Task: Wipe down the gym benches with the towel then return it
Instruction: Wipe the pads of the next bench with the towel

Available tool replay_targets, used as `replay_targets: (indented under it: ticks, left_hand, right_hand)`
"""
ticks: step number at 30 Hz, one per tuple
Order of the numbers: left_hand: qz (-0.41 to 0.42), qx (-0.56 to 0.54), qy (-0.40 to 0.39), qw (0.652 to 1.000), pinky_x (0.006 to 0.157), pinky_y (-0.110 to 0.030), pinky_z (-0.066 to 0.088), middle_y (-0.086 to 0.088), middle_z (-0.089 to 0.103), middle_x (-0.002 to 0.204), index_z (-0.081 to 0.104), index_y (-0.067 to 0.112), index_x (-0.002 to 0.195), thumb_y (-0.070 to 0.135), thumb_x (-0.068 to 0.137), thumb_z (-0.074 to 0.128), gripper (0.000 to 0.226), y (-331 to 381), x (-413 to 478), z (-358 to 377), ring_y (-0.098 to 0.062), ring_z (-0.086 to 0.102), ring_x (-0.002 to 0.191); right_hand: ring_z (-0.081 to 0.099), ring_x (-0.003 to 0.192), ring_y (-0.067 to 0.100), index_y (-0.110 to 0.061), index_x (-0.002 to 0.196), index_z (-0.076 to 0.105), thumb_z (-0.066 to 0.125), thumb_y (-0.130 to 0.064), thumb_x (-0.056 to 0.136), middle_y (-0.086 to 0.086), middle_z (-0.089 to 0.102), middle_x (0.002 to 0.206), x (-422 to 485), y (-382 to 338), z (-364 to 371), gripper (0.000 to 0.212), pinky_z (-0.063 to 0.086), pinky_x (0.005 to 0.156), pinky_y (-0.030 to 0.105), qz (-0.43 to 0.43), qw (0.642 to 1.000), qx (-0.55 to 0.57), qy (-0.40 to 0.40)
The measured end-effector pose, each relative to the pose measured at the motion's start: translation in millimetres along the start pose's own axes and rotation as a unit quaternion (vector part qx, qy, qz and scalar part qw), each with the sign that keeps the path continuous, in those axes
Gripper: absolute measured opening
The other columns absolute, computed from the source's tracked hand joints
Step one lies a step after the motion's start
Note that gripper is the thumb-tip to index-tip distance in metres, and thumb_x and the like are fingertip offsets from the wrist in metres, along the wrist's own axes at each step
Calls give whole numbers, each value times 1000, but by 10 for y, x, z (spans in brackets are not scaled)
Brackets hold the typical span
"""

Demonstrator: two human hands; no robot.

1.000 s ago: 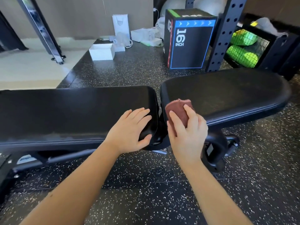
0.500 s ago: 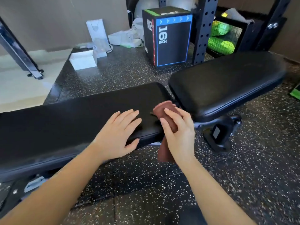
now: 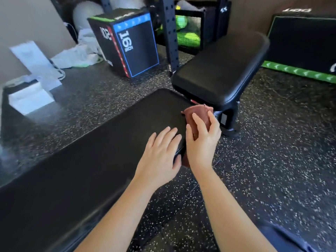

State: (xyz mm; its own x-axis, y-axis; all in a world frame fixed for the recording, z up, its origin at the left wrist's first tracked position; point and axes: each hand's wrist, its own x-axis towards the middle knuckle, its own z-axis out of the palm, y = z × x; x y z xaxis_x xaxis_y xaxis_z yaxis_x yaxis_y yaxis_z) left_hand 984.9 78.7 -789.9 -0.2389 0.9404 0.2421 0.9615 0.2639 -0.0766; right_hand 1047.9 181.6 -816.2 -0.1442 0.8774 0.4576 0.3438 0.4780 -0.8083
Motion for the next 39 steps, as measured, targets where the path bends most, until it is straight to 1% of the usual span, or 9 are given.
replay_targets:
  ticks: [6, 13, 19, 22, 24, 27, 30, 35, 39]
  left_hand:
    - [15, -6, 14, 1000, 101, -46, 36, -9, 50, 135, 57, 8, 121, 25, 76, 64, 49, -11, -13, 6, -26, 41, 129]
    - [5, 1, 22, 1000, 103, -46, 35, -9, 50, 136, 58, 8, 121, 24, 75, 63, 48, -20, -12, 43, -26, 41, 130]
    - [-3, -10, 15, 1000, 103, -43, 34, -8, 50, 135, 59, 9, 120, 26, 76, 52, 47, 0, -8, 0, -24, 41, 129]
    - [-2, -9, 13, 1000, 104, -39, 30, -6, 50, 135, 59, 10, 120, 29, 78, 43, 48, 2, -4, 5, -23, 41, 129]
    - [-5, -8, 10, 1000, 104, -39, 28, -6, 50, 135, 58, 9, 120, 30, 79, 42, 49, 6, 4, 0, -23, 41, 129]
    - [-12, -10, 8, 1000, 104, -41, 31, -6, 50, 135, 59, 8, 120, 29, 80, 40, 49, 25, 15, -10, -23, 41, 129]
    - [-27, -23, 7, 999, 102, -44, 38, -7, 51, 135, 59, 6, 119, 26, 80, 39, 49, 36, 16, -34, -23, 42, 128]
    - [-33, -23, 5, 999, 101, -46, 39, -8, 51, 135, 60, 5, 118, 21, 79, 38, 47, 51, 17, -39, -24, 43, 128]
    - [-49, -5, 5, 999, 103, -43, 36, -8, 51, 135, 60, 6, 118, 25, 78, 41, 48, 56, 23, -25, -23, 41, 128]
  right_hand:
    - [41, 122, 37, -9, 112, 65, 65, -11, 84, 21, 43, 133, 109, -9, 38, 28, 21, 101, 21, 48, 996, 60, 42]
    - [43, 123, 28, -7, 112, 65, 64, -9, 84, 19, 46, 128, 226, 84, 83, 28, 33, 106, 43, 115, 978, 144, 101]
    - [38, 127, 24, -11, 122, 57, 64, -9, 85, 15, 36, 137, -241, -23, 190, 38, 39, 103, 41, 164, 959, 193, 127]
    - [42, 122, 20, -13, 125, 54, 59, -14, 89, 14, 41, 132, 95, 153, 147, 36, 34, 101, 23, 202, 948, 206, 134]
    - [44, 114, 13, -15, 128, 52, 52, -20, 93, 11, 44, 131, 364, 282, 90, 35, 28, 90, 8, 263, 934, 222, 102]
    - [43, 112, 7, -17, 133, 48, 49, -23, 95, 7, 44, 132, 359, 337, 66, 39, 25, 87, 2, 298, 919, 250, 65]
    - [38, 105, 0, -12, 134, 46, 57, -15, 90, 18, 41, 131, 17, 135, 109, 45, 22, 78, -10, 293, 920, 241, 96]
    - [41, 107, 6, -18, 135, 43, 55, -18, 91, 11, 37, 131, 216, 195, 79, 45, 26, 78, -2, 302, 919, 247, 60]
    - [42, 97, -5, -18, 131, 48, 53, -22, 92, 7, 40, 129, 416, 323, 45, 40, 24, 72, -12, 277, 928, 247, 33]
